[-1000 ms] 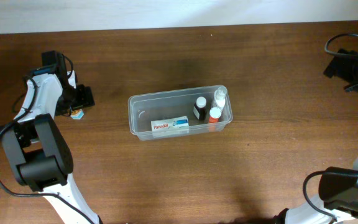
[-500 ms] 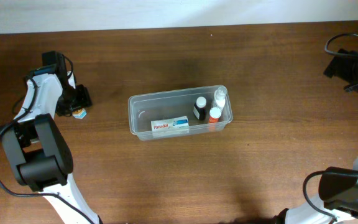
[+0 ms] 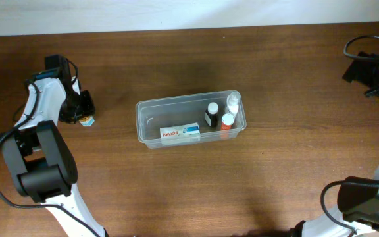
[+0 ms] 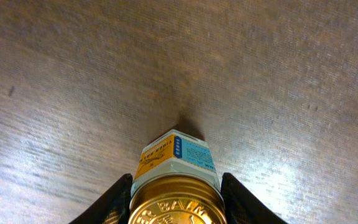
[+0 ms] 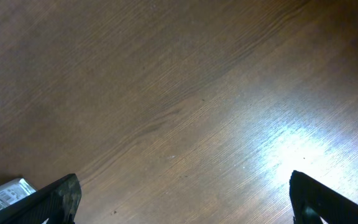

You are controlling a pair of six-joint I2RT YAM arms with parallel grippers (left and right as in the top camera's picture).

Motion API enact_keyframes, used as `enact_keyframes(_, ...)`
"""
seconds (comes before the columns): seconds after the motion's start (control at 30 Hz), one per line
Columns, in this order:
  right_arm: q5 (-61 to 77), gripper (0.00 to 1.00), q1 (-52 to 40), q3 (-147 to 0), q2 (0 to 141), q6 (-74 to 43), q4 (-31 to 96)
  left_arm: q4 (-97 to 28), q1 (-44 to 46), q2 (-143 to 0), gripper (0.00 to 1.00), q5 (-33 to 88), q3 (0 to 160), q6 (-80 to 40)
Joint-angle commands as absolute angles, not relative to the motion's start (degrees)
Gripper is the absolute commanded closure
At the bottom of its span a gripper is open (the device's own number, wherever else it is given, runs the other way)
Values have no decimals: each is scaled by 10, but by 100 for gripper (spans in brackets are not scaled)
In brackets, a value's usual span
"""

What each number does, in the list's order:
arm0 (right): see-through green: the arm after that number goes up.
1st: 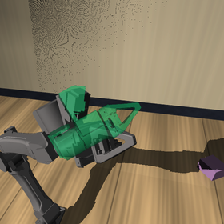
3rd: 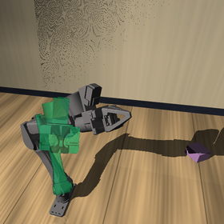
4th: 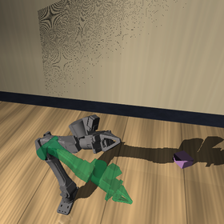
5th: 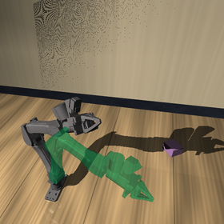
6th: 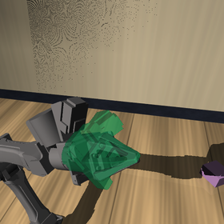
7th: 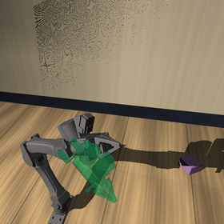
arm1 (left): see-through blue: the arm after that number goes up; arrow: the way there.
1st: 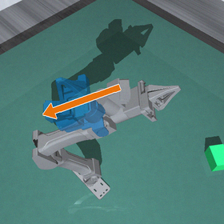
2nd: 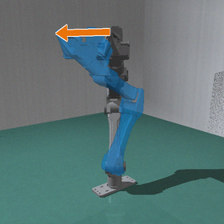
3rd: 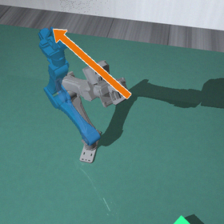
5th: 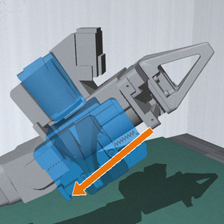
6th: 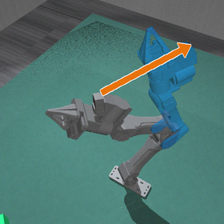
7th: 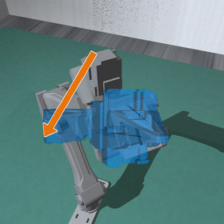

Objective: Pack container
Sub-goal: 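Lower the left gripper around the gold-capped jar and close, then lift the gold-capped jar and carry it over the container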

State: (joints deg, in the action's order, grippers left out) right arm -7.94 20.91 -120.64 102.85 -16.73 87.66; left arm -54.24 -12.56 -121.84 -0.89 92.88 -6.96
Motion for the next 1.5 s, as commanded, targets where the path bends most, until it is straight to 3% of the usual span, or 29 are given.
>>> enact_keyframes(0.0, -86, 2, 210, -1209, 1025, -175, 876, -565, -125, -1230, 60, 9, 949, -75)
enact_keyframes(0.3, -86, 2, 210, -1209, 1025, -175, 876, -677, -125, -1230, 61, 65, 1071, -68)
enact_keyframes(0.63, -86, 2, 210, -1209, 1025, -175, 876, -828, -94, -1230, 62, 230, 1234, 79)
enact_keyframes(0.83, -86, 2, 210, -1209, 1025, -175, 876, -921, -14, -1230, 61, 231, 1343, 171)
enact_keyframes(1.07, -86, 2, 210, -1209, 1025, -175, 876, -958, 85, -1230, 62, 192, 1347, 266)
enact_keyframes(1.27, -86, 2, 210, -1209, 1025, -175, 876, -947, 158, -1231, 61, 102, 1313, 269)
enact_keyframes(1.47, -86, 2, 210, -1209, 1025, -175, 876, -902, 184, -1231, 62, 96, 1244, 226)
